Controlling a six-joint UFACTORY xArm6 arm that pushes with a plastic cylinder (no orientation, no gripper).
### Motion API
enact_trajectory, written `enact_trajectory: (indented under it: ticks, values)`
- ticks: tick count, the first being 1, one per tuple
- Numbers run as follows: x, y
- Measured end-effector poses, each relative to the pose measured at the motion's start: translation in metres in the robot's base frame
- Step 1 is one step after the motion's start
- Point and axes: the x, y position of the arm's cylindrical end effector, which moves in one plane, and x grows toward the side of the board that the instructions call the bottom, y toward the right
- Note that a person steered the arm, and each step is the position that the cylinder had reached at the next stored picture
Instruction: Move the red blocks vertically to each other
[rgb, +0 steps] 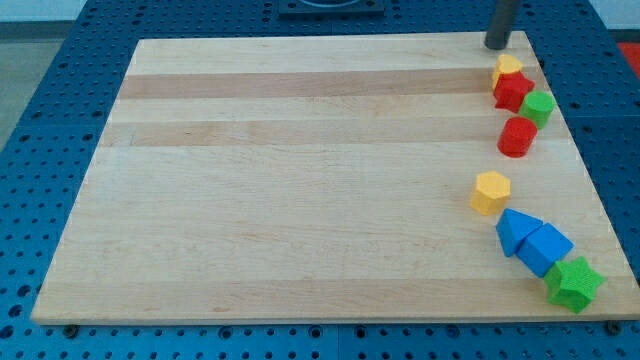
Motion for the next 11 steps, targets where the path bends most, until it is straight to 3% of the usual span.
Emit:
enact_trajectory:
  ticks: [3,9,10,11]
  values:
    - [0.039,0.013]
    - [0.225,-0.025]
    - [0.242,-0.03]
    - [0.199,-0.023]
